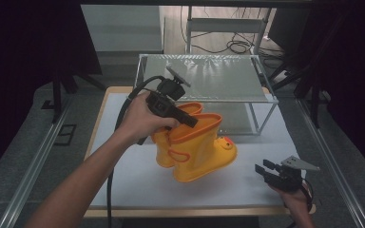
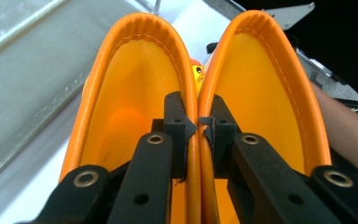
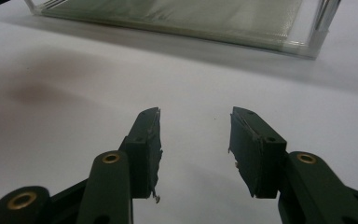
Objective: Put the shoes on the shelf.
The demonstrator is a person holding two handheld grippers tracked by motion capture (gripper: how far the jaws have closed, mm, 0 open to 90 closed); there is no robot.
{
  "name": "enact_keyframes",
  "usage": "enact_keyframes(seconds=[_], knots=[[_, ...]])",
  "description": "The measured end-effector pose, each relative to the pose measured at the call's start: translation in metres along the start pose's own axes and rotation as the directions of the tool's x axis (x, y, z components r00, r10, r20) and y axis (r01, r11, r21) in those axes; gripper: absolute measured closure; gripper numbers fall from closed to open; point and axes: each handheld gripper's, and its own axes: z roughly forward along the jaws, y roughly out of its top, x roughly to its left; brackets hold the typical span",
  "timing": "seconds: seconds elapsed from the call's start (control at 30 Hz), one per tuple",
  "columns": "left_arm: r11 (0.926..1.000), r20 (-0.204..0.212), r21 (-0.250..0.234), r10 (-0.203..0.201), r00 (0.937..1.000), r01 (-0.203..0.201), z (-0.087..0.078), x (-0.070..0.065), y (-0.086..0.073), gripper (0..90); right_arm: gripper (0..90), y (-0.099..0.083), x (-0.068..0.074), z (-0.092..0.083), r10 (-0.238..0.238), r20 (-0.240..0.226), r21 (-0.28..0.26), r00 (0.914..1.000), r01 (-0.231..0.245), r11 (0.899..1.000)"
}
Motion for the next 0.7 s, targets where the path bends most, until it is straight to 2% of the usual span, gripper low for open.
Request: enact_keyframes(seconds=[0.27, 0.7], knots=[[0.9998, -0.006, -0.001, 0.022, 0.9997, -0.022, -0.003, -0.013, 0.032, 82.0, 52.7, 0.0, -0.002, -0.002, 0.005, 0.004, -0.012, 1.0, -0.005, 1.0], [0.9984, 0.005, -0.057, 0.008, 1.0, -0.008, -0.014, -0.016, 0.051, 82.0, 52.9, 0.0, -0.004, -0.002, 0.011, 0.006, -0.015, 0.9999, -0.011, 1.0]])
